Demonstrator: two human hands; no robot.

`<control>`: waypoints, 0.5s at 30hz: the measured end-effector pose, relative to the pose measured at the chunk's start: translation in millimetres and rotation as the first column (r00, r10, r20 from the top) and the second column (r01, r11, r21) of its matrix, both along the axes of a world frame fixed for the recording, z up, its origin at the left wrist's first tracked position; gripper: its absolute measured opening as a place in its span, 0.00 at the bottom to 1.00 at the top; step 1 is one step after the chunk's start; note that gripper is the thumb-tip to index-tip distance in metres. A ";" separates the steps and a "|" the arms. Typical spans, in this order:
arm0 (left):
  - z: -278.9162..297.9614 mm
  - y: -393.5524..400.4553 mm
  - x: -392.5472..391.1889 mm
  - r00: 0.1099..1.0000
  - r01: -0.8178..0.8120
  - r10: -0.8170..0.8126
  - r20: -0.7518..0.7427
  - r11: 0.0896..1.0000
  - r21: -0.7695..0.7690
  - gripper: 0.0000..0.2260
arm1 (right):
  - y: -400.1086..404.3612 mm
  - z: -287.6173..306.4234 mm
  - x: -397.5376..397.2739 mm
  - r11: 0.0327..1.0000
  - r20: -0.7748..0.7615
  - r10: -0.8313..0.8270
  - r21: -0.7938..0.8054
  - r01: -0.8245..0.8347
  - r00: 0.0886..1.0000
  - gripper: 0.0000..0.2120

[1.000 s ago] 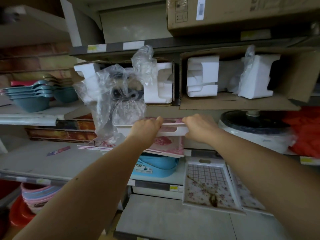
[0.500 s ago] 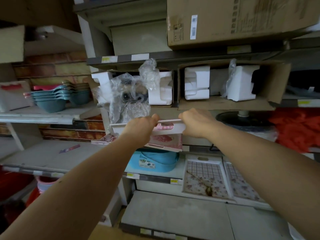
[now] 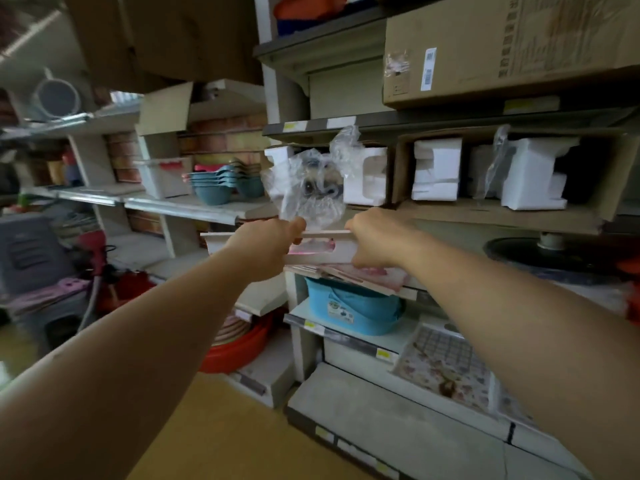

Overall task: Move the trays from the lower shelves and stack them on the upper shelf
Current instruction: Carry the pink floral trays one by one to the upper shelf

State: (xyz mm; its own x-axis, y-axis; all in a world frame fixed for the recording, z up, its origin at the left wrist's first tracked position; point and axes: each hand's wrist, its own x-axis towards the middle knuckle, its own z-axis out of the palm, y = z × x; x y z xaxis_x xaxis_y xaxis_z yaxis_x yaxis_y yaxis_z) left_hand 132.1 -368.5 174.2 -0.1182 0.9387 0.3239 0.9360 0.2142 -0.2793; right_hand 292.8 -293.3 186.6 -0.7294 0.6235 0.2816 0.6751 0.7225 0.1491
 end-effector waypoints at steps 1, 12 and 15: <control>1.7 -9.8 2.0 0.999 -0.033 0.033 -0.014 0.999 -0.003 0.20 | -3.8 0.1 -2.0 1.000 0.001 0.028 0.009 -0.028 1.000 0.07; 17.7 -100.2 -19.7 0.945 -0.314 0.314 -0.088 0.949 0.012 0.23 | -55.2 3.7 -52.1 0.955 -0.066 0.296 0.027 -0.295 0.953 0.12; 20.1 -118.6 -31.8 0.922 -0.367 0.369 -0.116 0.929 0.038 0.23 | -67.6 4.1 -72.8 0.937 -0.099 0.349 0.004 -0.351 0.932 0.12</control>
